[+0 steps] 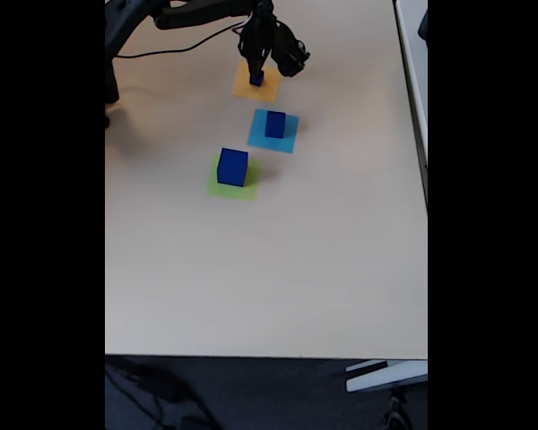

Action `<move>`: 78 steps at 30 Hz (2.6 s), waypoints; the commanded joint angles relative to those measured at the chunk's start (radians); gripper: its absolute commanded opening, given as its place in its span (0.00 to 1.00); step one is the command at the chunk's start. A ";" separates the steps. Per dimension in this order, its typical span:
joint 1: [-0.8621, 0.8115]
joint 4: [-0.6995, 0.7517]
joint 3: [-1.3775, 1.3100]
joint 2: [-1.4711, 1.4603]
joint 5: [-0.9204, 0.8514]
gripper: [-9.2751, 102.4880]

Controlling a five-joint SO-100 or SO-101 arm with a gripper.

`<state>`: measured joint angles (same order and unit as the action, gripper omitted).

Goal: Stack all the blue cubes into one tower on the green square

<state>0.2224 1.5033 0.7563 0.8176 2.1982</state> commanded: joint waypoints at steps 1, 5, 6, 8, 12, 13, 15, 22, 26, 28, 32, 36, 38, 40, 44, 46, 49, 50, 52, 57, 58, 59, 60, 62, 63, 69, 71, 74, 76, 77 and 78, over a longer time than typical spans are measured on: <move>0.006 -0.009 -0.008 0.043 -0.005 0.19; 0.008 -0.009 -0.009 0.046 -0.003 0.19; 0.009 -0.009 -0.009 0.048 -0.003 0.19; 0.009 -0.011 -0.011 0.048 -0.003 0.20; 0.014 -0.011 -0.031 0.048 -0.009 0.23; 0.014 -0.011 -0.037 0.048 -0.015 0.24; 0.015 -0.011 -0.054 0.048 -0.026 0.24; 0.000 -0.038 -0.112 0.074 -0.109 0.23; -0.011 -0.038 -0.112 0.098 -0.143 0.24; -0.017 -0.038 -0.110 0.106 -0.155 0.24; -0.021 -0.040 -0.115 0.110 -0.163 0.24; -0.028 -0.049 -0.130 0.110 -0.181 0.23; -0.035 -0.069 -0.130 0.120 -0.210 0.21; -0.051 -0.112 -0.129 0.140 -0.275 0.18; -0.097 -0.202 -0.132 0.193 -0.420 0.12; -0.121 -0.213 -0.138 0.215 -0.451 0.12; -0.163 -0.213 -0.141 0.239 -0.465 0.12; -0.178 -0.215 -0.129 0.249 -0.462 0.12; -0.209 -0.212 -0.091 0.270 -0.437 0.11; -0.273 -0.216 0.052 0.324 -0.399 0.15; -0.282 -0.218 0.066 0.328 -0.403 0.17; -0.290 -0.218 0.074 0.330 -0.411 0.20; -0.298 -0.218 0.080 0.330 -0.422 0.22; -0.304 -0.218 0.103 0.333 -0.428 0.25; -0.307 -0.229 0.118 0.333 -0.442 0.26; -0.305 -0.342 0.218 0.324 -0.480 0.30; -0.299 -0.408 0.265 0.325 -0.489 0.31; -0.290 -0.477 0.325 0.333 -0.491 0.33; -0.285 -0.483 0.339 0.333 -0.482 0.34; -0.284 -0.491 0.353 0.336 -0.477 0.34; -0.284 -0.503 0.367 0.341 -0.479 0.34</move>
<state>-0.0736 1.0354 1.1137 1.0446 1.7119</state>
